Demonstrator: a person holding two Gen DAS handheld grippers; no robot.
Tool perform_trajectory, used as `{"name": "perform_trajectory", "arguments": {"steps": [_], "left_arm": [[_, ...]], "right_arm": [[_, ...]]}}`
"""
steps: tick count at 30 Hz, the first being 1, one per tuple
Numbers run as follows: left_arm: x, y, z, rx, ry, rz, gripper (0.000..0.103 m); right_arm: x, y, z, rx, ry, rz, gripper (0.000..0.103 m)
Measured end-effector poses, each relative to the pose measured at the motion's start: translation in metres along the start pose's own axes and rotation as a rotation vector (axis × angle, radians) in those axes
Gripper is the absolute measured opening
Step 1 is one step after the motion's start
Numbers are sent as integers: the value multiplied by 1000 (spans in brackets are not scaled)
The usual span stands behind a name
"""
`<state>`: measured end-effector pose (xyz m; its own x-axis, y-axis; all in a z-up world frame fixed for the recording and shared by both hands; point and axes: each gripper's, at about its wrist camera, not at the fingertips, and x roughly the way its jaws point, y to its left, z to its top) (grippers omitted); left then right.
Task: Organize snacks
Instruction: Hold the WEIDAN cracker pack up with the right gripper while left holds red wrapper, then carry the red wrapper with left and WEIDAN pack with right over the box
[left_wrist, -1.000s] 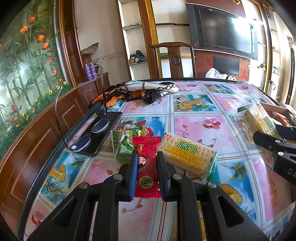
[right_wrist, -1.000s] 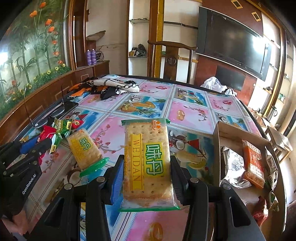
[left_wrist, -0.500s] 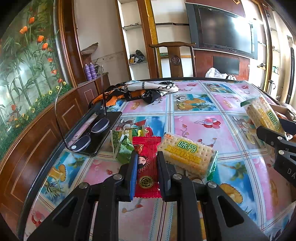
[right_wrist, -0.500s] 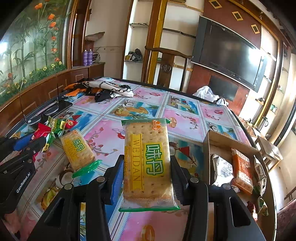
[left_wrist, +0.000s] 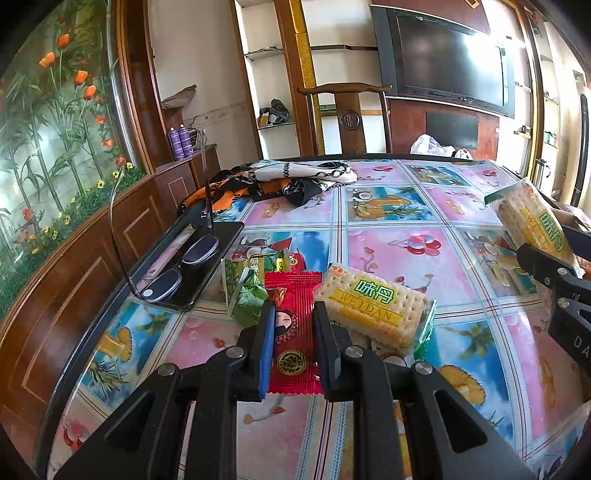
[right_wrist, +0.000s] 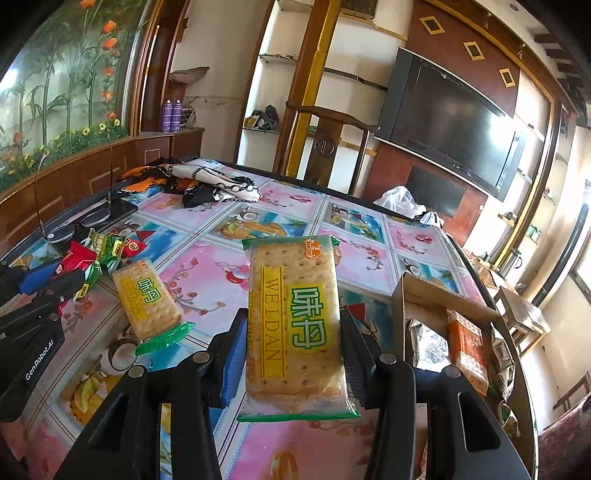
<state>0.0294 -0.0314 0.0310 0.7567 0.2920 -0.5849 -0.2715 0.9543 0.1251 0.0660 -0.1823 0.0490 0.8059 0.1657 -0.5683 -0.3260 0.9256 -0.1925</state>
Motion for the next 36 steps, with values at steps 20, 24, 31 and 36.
{"name": "perform_trajectory", "arguments": {"steps": [20,24,31,36], "left_arm": [[-3,-6,2,-11,4,-46,19],[-5,-13,6,-25,12,-73,19],[-18,-61,19,23,2,-165,19],[-36,-108,28,56,-4,-289,19]], "right_arm": [[0,-41,7,178,23,104,51],[-3,-62,9,233,15,84,50],[-1,-112,8,337,29,20,50],[-1,-156,1,441,43,8,50]]}}
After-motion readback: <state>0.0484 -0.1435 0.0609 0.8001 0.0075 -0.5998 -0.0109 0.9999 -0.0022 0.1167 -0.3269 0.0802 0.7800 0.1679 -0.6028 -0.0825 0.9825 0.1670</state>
